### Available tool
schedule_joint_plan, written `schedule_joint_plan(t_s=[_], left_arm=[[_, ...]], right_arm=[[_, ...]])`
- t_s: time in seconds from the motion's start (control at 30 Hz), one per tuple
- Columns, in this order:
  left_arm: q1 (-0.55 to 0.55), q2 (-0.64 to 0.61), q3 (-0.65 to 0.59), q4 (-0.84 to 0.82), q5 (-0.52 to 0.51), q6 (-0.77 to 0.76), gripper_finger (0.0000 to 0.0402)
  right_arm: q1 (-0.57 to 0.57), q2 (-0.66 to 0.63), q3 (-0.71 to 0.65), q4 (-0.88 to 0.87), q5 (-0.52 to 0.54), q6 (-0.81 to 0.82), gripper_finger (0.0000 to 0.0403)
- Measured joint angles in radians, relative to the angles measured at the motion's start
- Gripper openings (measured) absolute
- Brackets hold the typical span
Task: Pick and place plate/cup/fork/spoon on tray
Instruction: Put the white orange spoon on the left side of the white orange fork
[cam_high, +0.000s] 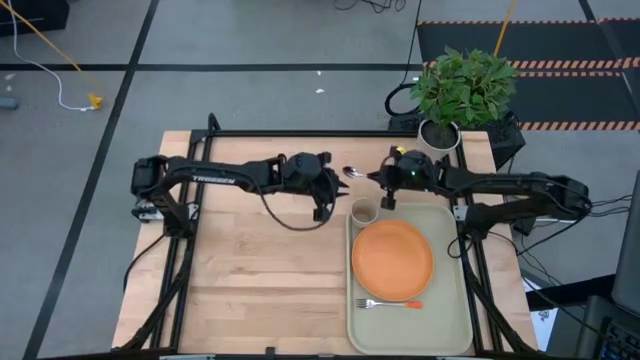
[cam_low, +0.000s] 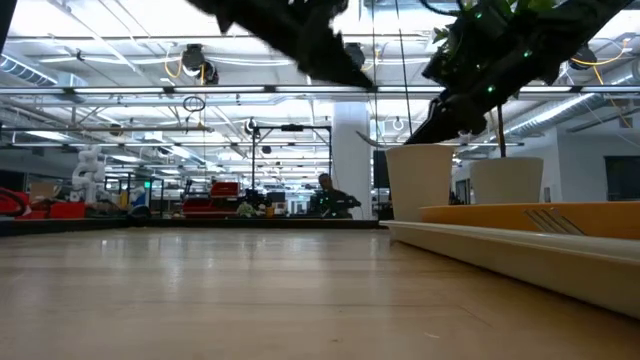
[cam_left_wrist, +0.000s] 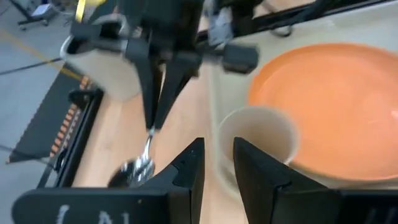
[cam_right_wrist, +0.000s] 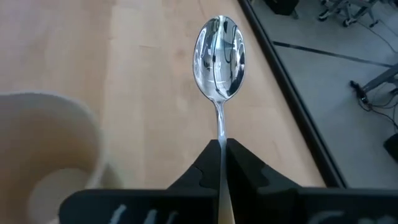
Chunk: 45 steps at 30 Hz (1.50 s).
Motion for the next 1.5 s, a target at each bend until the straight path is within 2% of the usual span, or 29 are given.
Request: schedule_joint_plan(t_s=[0.1, 0.17, 0.43, 0.6, 0.83, 1.03, 1.23, 1.5], left_arm=[[-0.06, 0.0, 0.069, -0.051, -0.04, 0.025, 0.0092], [-0.094, 0.0, 0.094, -0.055, -0.061, 0.039, 0.0109], [-0.148, 0.003, 0.099, -0.022, -0.154, -0.026, 0.0234], [-0.18, 0.036, 0.099, -0.007, -0.196, -0.071, 0.0278], [-0.21, 0.066, 0.098, -0.036, -0.212, -0.14, 0.0268], [-0.25, 0.097, 0.099, -0.013, -0.259, -0.149, 0.0241], [-0.261, 0.105, 0.099, -0.014, -0.259, -0.211, 0.0238], [-0.262, 0.125, 0.099, -0.038, -0.185, -0.252, 0.0241]], right_arm=[[0.061, -0.029, 0.0, -0.028, 0.046, 0.025, 0.0], [0.105, -0.042, 0.0, -0.049, 0.077, 0.043, 0.0], [0.291, -0.049, 0.029, -0.101, 0.177, 0.119, 0.0], [0.398, -0.049, 0.036, -0.108, 0.214, 0.183, 0.0], [0.52, -0.045, 0.037, -0.097, 0.314, 0.278, 0.0], [0.592, -0.041, 0.037, -0.092, 0.344, 0.346, 0.0], [0.648, -0.032, 0.037, -0.08, 0.365, 0.377, 0.0], [0.67, 0.029, 0.04, -0.014, 0.365, 0.379, 0.0]])
